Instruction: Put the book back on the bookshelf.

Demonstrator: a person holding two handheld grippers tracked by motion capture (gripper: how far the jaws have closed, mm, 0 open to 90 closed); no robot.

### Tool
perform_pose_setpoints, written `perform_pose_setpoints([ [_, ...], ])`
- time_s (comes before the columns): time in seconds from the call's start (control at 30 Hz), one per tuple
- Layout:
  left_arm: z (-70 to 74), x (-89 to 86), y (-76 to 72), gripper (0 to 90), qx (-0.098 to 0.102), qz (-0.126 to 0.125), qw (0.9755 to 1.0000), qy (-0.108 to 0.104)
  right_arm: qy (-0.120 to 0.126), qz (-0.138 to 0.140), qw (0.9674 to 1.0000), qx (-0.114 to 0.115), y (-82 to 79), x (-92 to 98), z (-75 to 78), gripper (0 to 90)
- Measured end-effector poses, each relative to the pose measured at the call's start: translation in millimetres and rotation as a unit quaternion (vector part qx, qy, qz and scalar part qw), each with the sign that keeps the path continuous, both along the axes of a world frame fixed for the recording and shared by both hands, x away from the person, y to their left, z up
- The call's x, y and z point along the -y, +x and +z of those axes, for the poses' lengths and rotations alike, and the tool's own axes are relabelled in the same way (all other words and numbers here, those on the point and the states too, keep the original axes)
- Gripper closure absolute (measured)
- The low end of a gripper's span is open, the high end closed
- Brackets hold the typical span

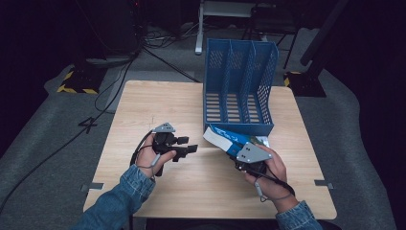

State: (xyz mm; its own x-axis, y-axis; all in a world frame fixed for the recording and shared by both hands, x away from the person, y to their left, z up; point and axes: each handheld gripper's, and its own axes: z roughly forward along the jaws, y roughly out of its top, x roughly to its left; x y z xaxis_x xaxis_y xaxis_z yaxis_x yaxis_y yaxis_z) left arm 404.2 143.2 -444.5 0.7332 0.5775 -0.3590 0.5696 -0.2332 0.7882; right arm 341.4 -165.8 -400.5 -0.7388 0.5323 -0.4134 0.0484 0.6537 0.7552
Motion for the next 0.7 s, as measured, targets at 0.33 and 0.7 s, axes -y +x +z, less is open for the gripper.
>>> perform_pose_setpoints([
  [0.33, -8.7, 3.5, 4.7, 38.5, 0.007, -0.012, 0.9997, 0.019, 0.096, -0.007, 0.9952, -0.019, 5.7, 16.3, 33.4, 61.7],
  [0.7, -12.4, 2.9, 9.8, 38.6, 0.019, -0.008, 0.9995, 0.024, 0.155, -0.002, 0.9878, -0.019, 9.0, 20.8, 56.0, 61.8],
])
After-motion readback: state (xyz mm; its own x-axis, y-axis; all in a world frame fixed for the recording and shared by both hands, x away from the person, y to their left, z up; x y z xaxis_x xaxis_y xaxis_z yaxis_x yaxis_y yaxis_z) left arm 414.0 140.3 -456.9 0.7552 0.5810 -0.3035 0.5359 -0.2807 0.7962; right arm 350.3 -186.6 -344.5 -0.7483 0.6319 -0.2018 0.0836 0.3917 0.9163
